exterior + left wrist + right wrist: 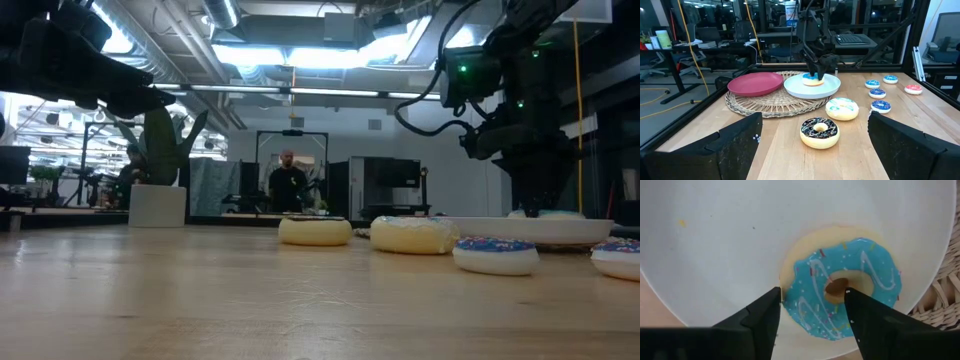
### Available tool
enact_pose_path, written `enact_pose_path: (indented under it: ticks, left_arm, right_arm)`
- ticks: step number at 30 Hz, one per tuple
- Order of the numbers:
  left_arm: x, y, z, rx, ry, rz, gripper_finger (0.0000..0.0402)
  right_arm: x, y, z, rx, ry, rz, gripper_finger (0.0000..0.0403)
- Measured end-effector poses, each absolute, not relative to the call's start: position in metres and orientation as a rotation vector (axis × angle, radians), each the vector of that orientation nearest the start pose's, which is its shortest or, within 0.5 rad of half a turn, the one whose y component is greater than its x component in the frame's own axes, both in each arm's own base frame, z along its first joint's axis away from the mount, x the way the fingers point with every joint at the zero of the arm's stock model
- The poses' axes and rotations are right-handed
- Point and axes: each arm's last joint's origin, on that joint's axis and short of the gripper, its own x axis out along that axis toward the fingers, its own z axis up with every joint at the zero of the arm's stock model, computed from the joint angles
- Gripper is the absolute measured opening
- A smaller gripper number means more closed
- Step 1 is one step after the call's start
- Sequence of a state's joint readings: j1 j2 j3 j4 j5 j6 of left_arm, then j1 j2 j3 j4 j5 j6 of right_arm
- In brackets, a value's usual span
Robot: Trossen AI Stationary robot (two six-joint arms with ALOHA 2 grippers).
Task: Pick & Place donuts
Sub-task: Put the big blue donut on the white plate, then put the big black donut on the white plate
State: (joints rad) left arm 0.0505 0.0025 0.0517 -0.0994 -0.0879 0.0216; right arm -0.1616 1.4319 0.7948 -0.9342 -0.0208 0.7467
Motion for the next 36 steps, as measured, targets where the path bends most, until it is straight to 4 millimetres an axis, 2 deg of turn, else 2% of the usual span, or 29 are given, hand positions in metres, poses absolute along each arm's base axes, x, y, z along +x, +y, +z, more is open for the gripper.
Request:
enact_pose_path:
  ticks: [7, 22, 36]
  left_arm:
    - [0.094, 0.007, 0.171, 0.022, 0.052, 0.138, 0.0353]
    - [0.094, 0.007, 0.171, 0.022, 0.051, 0.138, 0.0354]
    - [0.094, 0.007, 0.171, 0.022, 0.052, 0.138, 0.0353]
  right_arm:
    - [0.214, -0.034, 0.172, 0.726, 1.455, -0.692, 0.022]
    - [0.222, -0.036, 0.19, 0.698, 1.449, -0.657, 0.022]
    - [0.216, -0.034, 0.224, 0.69, 1.418, -0.622, 0.022]
